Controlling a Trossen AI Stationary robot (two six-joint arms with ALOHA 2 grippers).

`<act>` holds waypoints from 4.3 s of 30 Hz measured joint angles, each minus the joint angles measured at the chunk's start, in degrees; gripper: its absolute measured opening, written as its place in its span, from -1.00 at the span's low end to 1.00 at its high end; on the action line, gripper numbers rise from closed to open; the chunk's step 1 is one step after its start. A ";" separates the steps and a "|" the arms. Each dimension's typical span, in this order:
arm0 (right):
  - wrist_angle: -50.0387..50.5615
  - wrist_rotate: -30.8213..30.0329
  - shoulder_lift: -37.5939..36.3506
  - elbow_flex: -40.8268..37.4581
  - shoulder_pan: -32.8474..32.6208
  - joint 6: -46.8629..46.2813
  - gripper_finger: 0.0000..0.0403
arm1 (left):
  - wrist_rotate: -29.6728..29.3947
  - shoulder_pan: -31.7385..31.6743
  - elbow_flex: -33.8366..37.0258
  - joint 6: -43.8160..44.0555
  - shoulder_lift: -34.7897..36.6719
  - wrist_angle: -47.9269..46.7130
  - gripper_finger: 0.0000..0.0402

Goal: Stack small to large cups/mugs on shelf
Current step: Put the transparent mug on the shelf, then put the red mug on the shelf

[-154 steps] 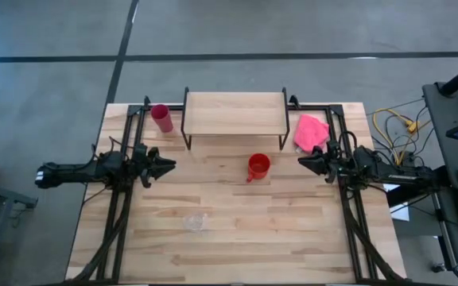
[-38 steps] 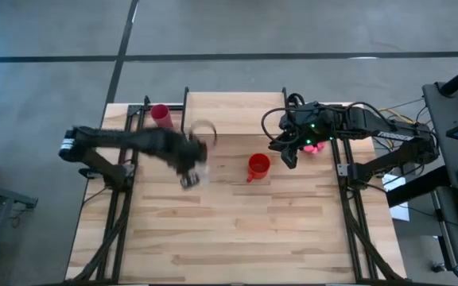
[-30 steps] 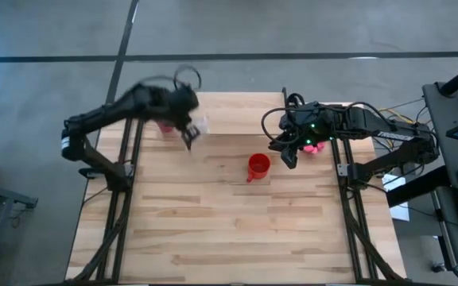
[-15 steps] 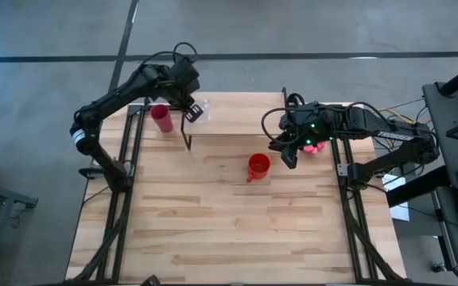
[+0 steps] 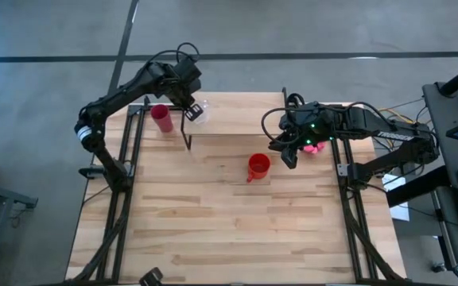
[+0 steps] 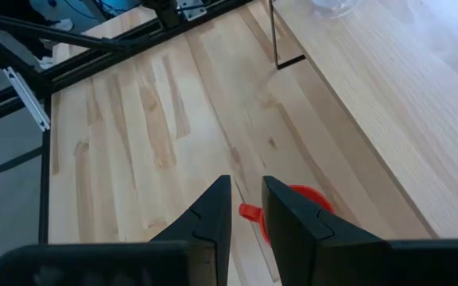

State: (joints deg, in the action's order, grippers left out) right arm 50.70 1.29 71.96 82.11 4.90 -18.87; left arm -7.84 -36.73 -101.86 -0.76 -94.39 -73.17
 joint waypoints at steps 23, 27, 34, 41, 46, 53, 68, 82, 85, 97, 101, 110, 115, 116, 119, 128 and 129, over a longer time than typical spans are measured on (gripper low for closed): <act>0.02 0.01 0.00 0.00 -0.01 -0.47 -0.66 | -0.87 -0.02 0.35 -3.23 -0.08 1.27 -0.75; 0.02 0.01 0.01 0.00 0.00 -0.45 -0.66 | -1.57 -0.02 0.33 -3.11 -0.08 2.93 -0.66; 0.04 0.01 0.00 0.00 0.00 -0.42 -0.66 | -1.67 0.00 -0.92 -2.66 -0.08 4.22 -0.63; 0.04 0.01 0.00 0.00 0.01 -0.23 -0.66 | 0.19 1.19 -7.42 3.71 1.07 3.09 -0.63; 0.46 0.15 0.33 0.00 -0.04 -0.12 -0.66 | 5.29 3.57 -13.15 5.44 4.06 1.75 -0.63; 1.16 2.91 0.62 -0.26 -0.67 1.02 -0.66 | 5.43 8.41 -13.97 8.41 8.79 -5.10 -0.63; 1.54 11.67 13.09 -4.27 -1.63 4.03 -0.53 | 4.75 12.18 -11.95 12.42 10.63 -10.51 -0.63; 2.08 5.71 27.16 -4.11 -1.63 13.75 -0.43 | 4.50 12.11 -11.93 11.85 13.84 -10.54 -0.63; 2.14 2.43 27.61 -4.11 -1.64 14.40 -0.45 | 4.51 12.11 -11.93 11.85 14.05 -10.53 -0.63; 2.72 1.57 28.28 -4.82 -1.61 15.01 -0.43 | 4.53 12.15 -11.85 11.87 14.01 -10.47 -0.63; 2.62 1.49 29.27 -5.47 -1.63 15.03 -0.41 | 4.51 12.15 -11.85 11.87 13.99 -10.40 -0.63; 0.29 -1.38 31.18 -5.74 -1.63 17.03 -0.71 | 4.53 12.13 -11.85 11.87 13.97 -10.32 -0.63; 0.58 -1.22 32.02 -5.79 -1.52 16.51 -0.94 | 4.53 12.09 -11.85 11.88 13.97 -10.29 -0.63; 1.19 -1.11 31.88 -5.51 -1.53 15.67 -0.94 | 4.53 12.11 -11.85 11.89 13.97 -10.29 -0.63; 5.00 0.07 30.81 -2.53 -1.85 13.99 -0.95 | 4.53 12.11 -11.85 11.87 13.97 -10.29 -0.63; 15.81 0.86 26.82 17.59 -3.30 13.17 -0.95 | 4.53 12.11 -11.85 11.89 13.95 -10.29 -0.63; 16.88 0.67 26.71 20.44 -3.29 13.45 -0.95 | 4.53 12.11 -11.85 11.89 13.95 -10.29 -0.63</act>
State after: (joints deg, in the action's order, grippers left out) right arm 67.57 1.96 98.67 102.54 1.61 -5.41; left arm -3.31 -24.62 -113.71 11.14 -80.44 -83.46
